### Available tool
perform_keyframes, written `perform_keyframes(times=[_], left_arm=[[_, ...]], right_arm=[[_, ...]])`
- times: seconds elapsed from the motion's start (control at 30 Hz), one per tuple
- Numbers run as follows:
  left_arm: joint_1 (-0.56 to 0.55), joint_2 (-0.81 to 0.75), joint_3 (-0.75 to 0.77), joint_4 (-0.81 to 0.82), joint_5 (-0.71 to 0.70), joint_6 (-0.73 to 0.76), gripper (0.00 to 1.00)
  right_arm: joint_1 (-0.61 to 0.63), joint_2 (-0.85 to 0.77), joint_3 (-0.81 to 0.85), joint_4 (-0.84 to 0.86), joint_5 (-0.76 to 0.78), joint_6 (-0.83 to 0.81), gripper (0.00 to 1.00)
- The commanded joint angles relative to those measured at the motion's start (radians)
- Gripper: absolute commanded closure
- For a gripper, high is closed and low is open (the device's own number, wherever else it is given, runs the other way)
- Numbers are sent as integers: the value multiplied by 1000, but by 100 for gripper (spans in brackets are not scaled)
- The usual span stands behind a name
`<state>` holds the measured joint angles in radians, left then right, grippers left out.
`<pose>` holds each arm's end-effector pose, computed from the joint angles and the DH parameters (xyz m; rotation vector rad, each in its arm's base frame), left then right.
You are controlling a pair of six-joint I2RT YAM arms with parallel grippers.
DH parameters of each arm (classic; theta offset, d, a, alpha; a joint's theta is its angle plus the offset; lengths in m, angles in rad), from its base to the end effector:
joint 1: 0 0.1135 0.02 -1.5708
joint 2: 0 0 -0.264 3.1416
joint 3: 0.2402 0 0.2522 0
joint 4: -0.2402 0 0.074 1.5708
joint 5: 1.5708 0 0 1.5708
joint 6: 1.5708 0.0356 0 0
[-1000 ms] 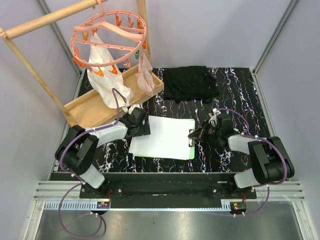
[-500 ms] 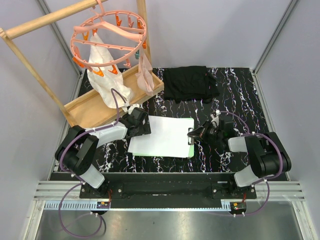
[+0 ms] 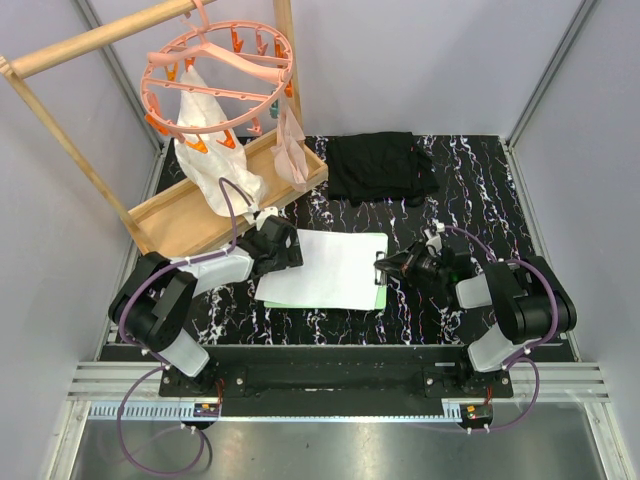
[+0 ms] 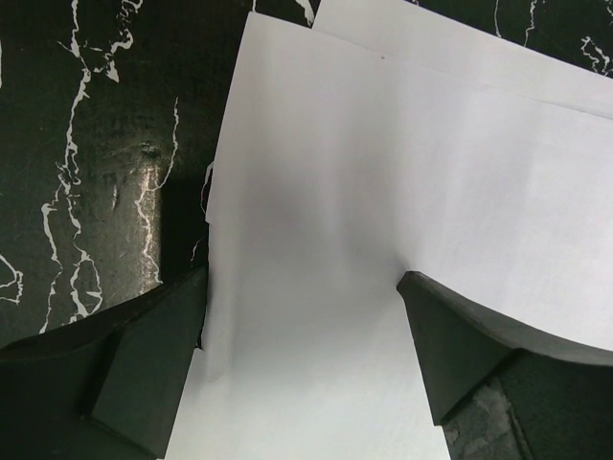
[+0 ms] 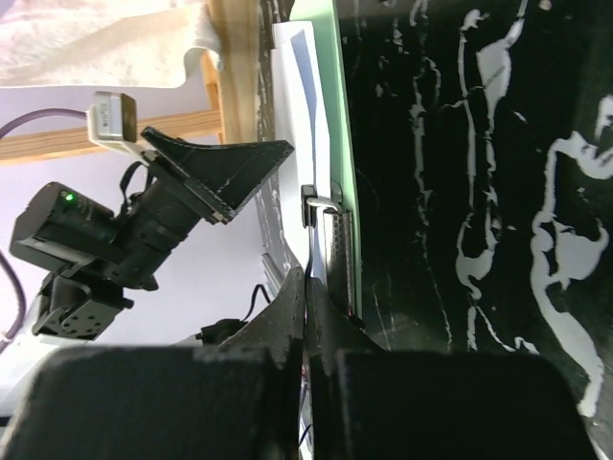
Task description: Put the files into the folder
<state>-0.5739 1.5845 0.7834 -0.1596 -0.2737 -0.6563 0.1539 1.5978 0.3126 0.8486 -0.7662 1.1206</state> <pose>0.2565 -0.1544 0.1546 -0.2101 2.4793 -0.1721 0.2373 0.0618 0.1171 0.5158 2.1821 1.5265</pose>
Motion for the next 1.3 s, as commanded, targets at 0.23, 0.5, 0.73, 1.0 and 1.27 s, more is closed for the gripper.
perform_keyframes(times=[0.23,0.5,0.73,1.0,1.27], left_arm=[[-4,69,-53,-32,64,-32,8],[-4,97,-38,-27,70,-32,8],[-4,109,-24,-34,83,-31,8],[-27,97,-15,-26,126,-51,7],[-44,65,-19,-21,143,-62,7]], right_arm=[[-16,-4,-17,211,-73,102,100],[-17,37,-24,375,-110,206,100],[-17,82,-30,471,-114,240,100],[-17,68,-15,440,-113,231,100],[-17,105,-24,495,-116,248,100]])
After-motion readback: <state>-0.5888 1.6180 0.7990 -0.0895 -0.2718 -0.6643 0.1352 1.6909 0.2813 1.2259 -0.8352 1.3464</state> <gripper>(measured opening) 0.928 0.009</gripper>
